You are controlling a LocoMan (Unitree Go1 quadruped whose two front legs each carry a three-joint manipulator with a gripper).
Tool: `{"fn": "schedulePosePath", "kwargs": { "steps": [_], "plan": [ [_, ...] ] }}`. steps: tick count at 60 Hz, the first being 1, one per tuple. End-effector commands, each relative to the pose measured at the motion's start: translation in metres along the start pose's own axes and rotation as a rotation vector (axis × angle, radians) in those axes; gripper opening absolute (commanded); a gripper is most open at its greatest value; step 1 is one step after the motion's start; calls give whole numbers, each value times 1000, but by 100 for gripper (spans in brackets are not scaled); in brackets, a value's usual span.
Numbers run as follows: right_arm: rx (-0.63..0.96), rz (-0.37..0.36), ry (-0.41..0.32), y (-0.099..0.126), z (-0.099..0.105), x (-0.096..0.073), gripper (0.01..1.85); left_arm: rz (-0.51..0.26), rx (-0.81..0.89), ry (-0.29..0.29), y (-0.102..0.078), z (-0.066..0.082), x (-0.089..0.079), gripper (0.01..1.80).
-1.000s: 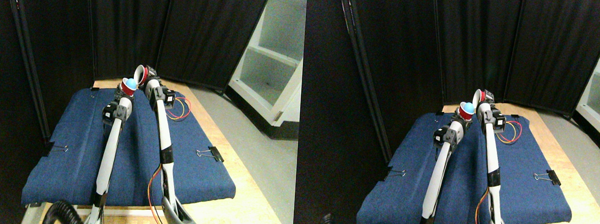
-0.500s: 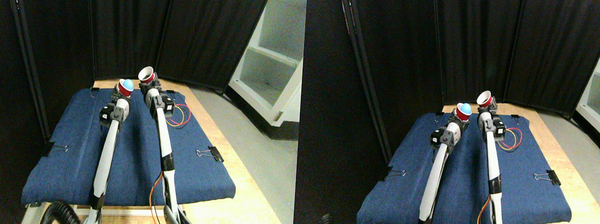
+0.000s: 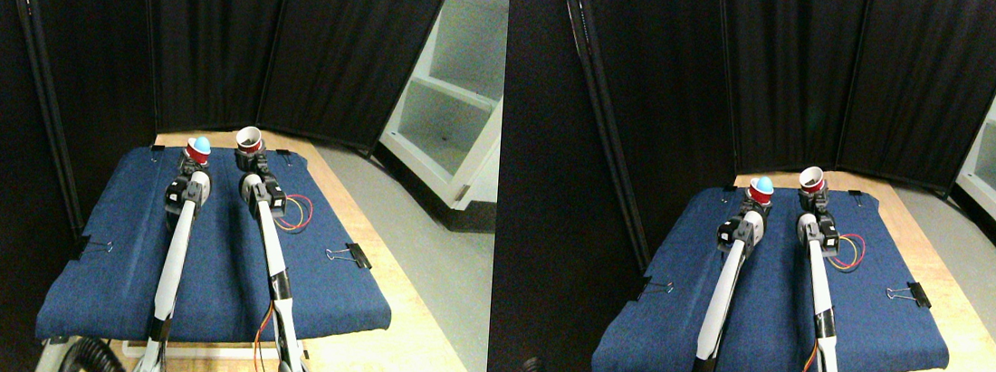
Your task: Pour (bimanual)
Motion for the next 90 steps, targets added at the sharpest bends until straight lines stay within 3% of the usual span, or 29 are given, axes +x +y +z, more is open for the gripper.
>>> {"fn": "schedulePosePath", "kwargs": {
  "steps": [1, 17, 31, 60, 90],
  "plan": [
    [34, 14, -11, -1, 2, 3, 33, -18, -26, -40, -1, 2, 7, 33],
    [122, -54, -39, -19, 1, 6, 33, 34, -109, -92, 19, 3, 24, 33],
    [164, -72, -57, -41, 2, 13, 33, 63, -109, -129, 38, 2, 34, 33],
    [190, -118, -115, -76, 1, 21, 33, 101, -158, -122, 53, -10, 43, 33],
    [227, -164, -154, -92, 1, 15, 33, 147, -170, -175, 76, -22, 47, 33]
  ]
}}
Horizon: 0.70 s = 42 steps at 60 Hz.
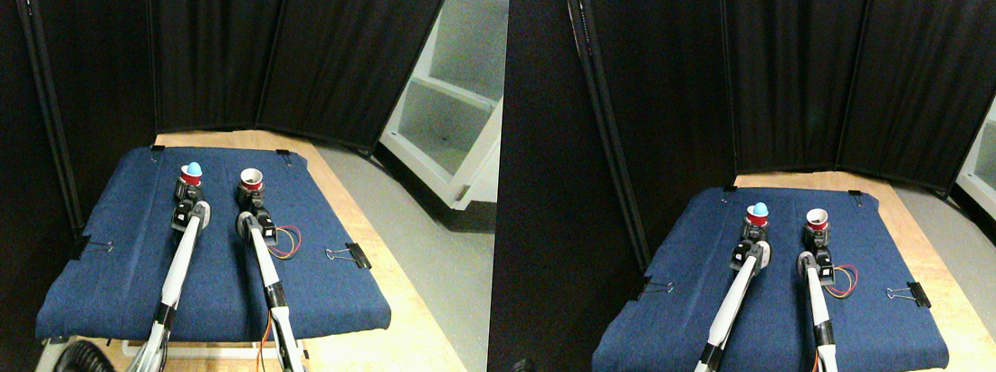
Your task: Pour (bimanual)
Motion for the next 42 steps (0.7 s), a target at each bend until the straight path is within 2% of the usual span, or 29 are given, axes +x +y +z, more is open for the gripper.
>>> {"fn": "schedulePosePath", "kwargs": {
  "steps": [1, 8, 24, 29, 34, 42],
  "plan": [
    [14, 23, -17, 3, 2, 0, 33, 18, 16, -5, 10, -6, 1, 33],
    [11, 11, -25, 1, 4, -2, 33, 28, 24, -9, 14, -8, 0, 33],
    [11, -33, -34, -9, 7, -3, 33, 70, 56, -60, 20, -12, -5, 33],
    [-2, -46, -34, -8, 8, -4, 44, 80, 67, -71, 20, -13, -6, 33],
    [9, -62, -24, -8, 9, -3, 58, 90, 74, -65, 20, -13, -8, 55],
    [38, -77, -9, -9, 8, -4, 62, 96, 94, -67, 20, -11, -8, 71]
  ]
}}
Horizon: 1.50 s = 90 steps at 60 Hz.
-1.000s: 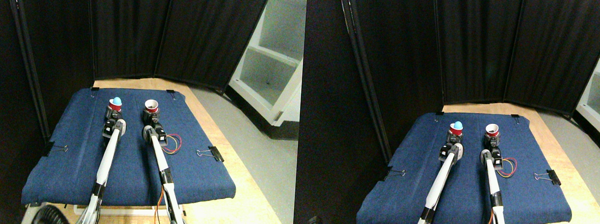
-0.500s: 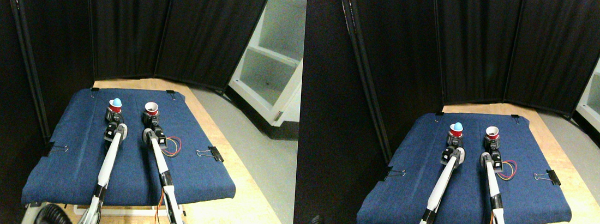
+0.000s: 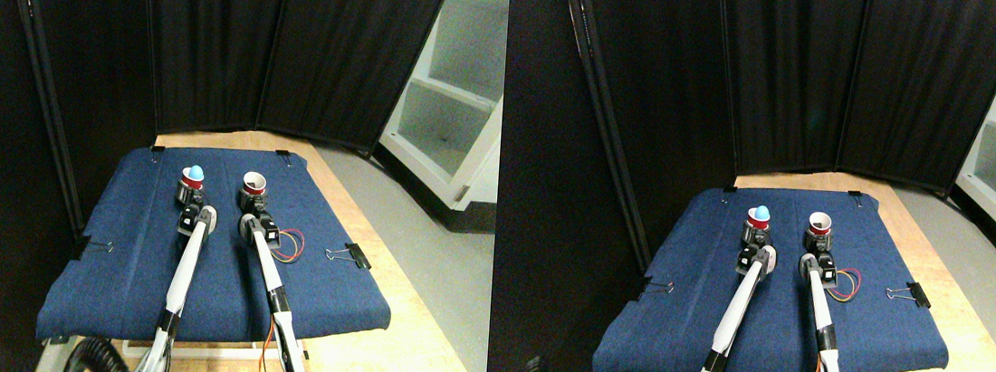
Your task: Pour (bimanual)
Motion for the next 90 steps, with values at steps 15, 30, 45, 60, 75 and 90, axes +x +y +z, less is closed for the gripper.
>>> {"fn": "schedulePosePath", "kwargs": {
  "steps": [15, 30, 45, 60, 75, 90],
  "plan": [
    [4, -41, 12, 0, 0, -1, 83, 70, 98, 27, 14, -2, -4, 71],
    [3, -47, 24, 2, -1, -2, 100, 69, 92, 28, 14, -1, -5, 92],
    [-2, -55, 47, 4, 1, -8, 122, 36, 93, 11, 21, 0, -11, 117],
    [-12, -67, 60, 5, 0, -11, 131, 18, 81, 16, 27, 3, -18, 145],
    [-28, -24, 95, 8, 0, -25, 130, -12, 79, 50, 32, 9, -29, 152],
    [-32, 12, 113, 8, 6, -40, 130, -78, 99, 110, 28, 18, -51, 141]
  ]
}}
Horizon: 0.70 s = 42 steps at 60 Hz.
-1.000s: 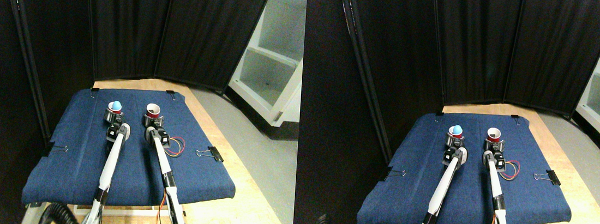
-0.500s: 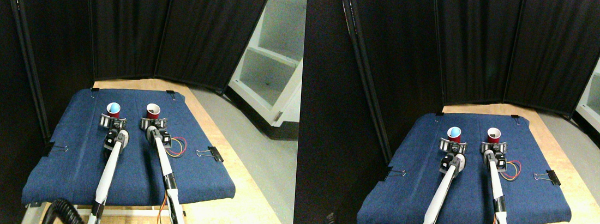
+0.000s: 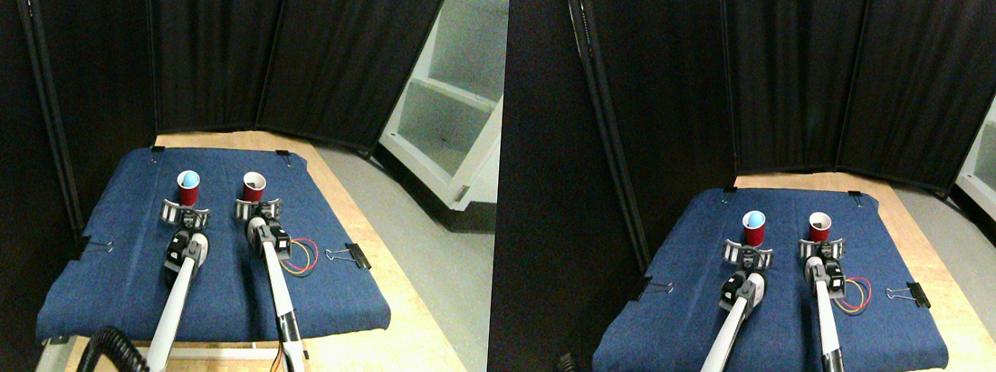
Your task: Pour (bimanual)
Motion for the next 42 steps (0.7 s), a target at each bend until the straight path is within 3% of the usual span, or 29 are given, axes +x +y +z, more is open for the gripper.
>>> {"fn": "schedulePosePath", "kwargs": {
  "steps": [1, 16, 32, 42],
  "plan": [
    [-9, 47, 1, 8, 2, -8, 130, 13, 59, 49, 4, 1, -9, 140],
    [-67, 75, -4, 8, 2, -19, 115, -42, 223, 77, -2, 9, -25, 133],
    [-135, 131, 4, 17, 1, -32, 101, -115, 416, 97, -8, 27, -38, 124],
    [-211, 162, 11, 25, -3, -39, 105, -192, 555, 119, -13, 35, -42, 114]
  ]
}}
